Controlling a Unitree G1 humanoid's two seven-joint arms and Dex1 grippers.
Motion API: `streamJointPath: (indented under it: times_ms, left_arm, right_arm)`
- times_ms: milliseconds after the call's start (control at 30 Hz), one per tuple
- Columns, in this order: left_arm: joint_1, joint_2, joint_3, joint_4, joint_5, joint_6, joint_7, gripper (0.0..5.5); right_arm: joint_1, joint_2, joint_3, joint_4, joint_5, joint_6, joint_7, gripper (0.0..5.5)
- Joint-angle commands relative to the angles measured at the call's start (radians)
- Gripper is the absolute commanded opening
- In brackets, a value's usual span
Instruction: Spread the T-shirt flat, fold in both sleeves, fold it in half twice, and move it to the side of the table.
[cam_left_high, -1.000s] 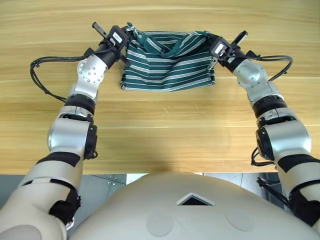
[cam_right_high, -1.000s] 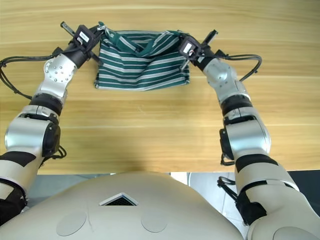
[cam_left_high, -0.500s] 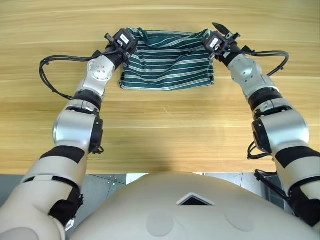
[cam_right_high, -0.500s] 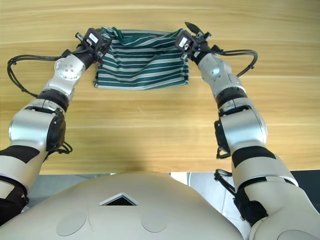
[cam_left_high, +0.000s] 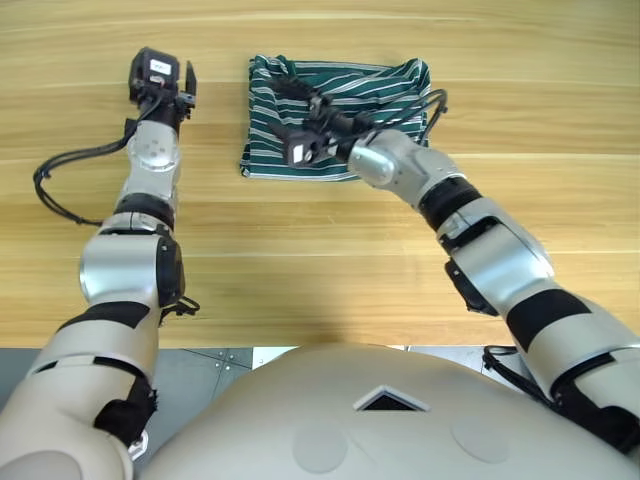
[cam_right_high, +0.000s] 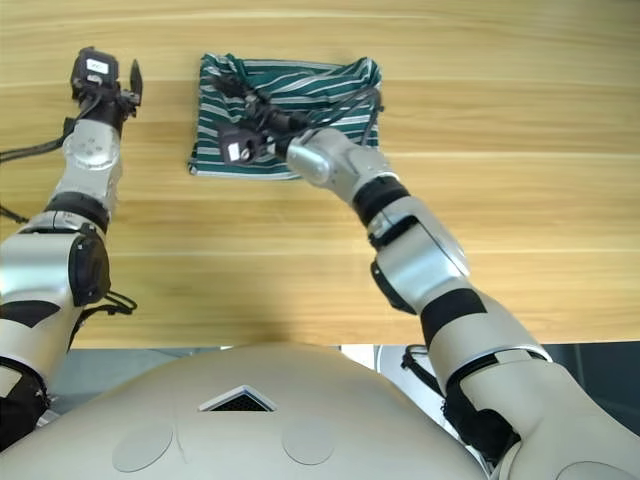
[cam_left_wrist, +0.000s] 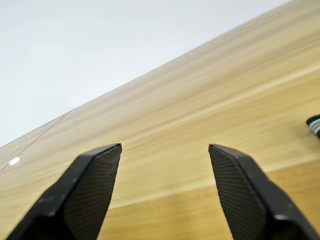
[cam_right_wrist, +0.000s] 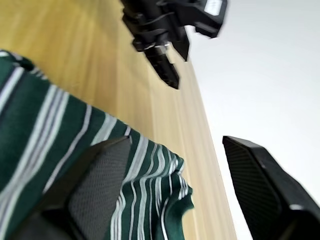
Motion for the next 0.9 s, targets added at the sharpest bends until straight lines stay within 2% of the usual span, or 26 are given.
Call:
streamJointPath:
  times_ms: [33,367,533,667,733,800,900]
  left_arm:
    - [0.038,0.002,0.042,-0.043,-0.046,-0.09,-0.03,3.24]
    - [0.064,-0.08,0.02,-0.082,-0.024,-0.175,-0.019,3.24]
    - [0.043,-0.109,-0.005,-0.083,-0.005,-0.178,-0.01,3.24]
    - [0.029,-0.115,-0.017,-0.081,0.005,-0.175,-0.011,3.24]
    - [0.022,-0.117,-0.024,-0.08,0.01,-0.174,-0.018,3.24]
    - [0.012,-0.118,-0.031,-0.078,0.014,-0.175,-0.024,3.24]
    - [-0.003,-0.12,-0.04,-0.074,0.019,-0.175,-0.04,3.24]
  right_arm:
    - [-0.058,-0.028,0.047,0.087,-0.048,0.037,0.001,3.38]
    - [-0.087,-0.161,0.186,0.068,-0.163,-0.096,0.005,3.38]
    - [-0.068,-0.15,0.295,0.053,-0.245,-0.135,-0.019,3.38]
    - [-0.003,-0.205,0.363,-0.022,-0.252,-0.282,-0.022,3.38]
    - [0.049,-0.31,0.374,-0.127,-0.211,-0.402,0.035,3.38]
    - [0.161,-0.507,0.368,-0.249,-0.015,-0.546,0.198,3.38]
    - [0.362,-0.784,0.328,-0.496,0.3,-0.528,0.335,3.38]
